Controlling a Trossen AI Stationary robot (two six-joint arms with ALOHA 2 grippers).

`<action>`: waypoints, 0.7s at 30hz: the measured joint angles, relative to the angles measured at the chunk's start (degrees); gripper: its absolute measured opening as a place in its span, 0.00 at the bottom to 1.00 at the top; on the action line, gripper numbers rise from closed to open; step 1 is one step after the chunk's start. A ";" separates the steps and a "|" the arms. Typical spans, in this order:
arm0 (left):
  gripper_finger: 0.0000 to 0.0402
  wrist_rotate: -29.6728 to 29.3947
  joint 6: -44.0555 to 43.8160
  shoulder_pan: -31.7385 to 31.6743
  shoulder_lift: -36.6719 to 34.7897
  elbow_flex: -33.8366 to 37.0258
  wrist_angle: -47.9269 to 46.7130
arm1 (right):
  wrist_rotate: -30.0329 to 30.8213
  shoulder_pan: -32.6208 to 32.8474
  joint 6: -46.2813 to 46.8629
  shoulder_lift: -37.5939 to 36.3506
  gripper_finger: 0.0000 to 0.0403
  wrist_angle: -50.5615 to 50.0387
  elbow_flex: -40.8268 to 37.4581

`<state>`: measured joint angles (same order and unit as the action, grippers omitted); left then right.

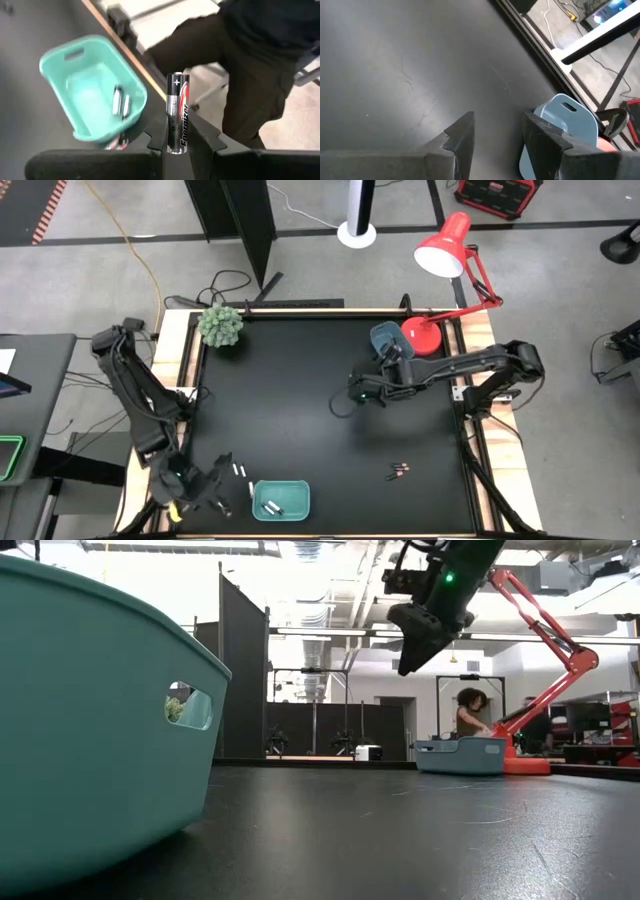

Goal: Sort batteries
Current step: Put the silver battery into the green bin

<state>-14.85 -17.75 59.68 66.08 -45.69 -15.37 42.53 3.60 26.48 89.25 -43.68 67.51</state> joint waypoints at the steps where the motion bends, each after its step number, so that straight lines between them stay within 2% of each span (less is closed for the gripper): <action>1: 0.10 -0.06 0.61 0.04 -0.51 0.00 0.24 | 0.02 0.27 0.00 0.00 0.44 0.02 0.00; 5: 0.10 -3.55 -0.65 -0.34 -0.87 0.00 -0.31 | 0.04 0.86 0.00 0.00 0.44 0.02 0.00; 8: 0.10 -9.40 -6.35 -2.18 -0.30 0.00 0.12 | 0.06 0.93 0.01 0.00 0.44 0.02 0.00; 10: 0.10 -10.84 -9.88 -3.76 0.79 0.00 0.67 | 0.06 0.91 0.00 0.00 0.44 0.02 0.00; 14: 0.10 -10.86 -11.40 -6.71 4.88 0.00 5.25 | 0.06 0.91 0.02 0.00 0.44 0.31 0.00; 21: 0.10 -6.08 -10.51 -10.69 11.31 0.00 9.82 | 0.06 0.90 0.02 0.00 0.44 0.98 0.00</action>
<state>-20.93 -28.27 48.99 77.39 -45.69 -5.56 42.59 4.50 26.50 89.25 -42.70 67.51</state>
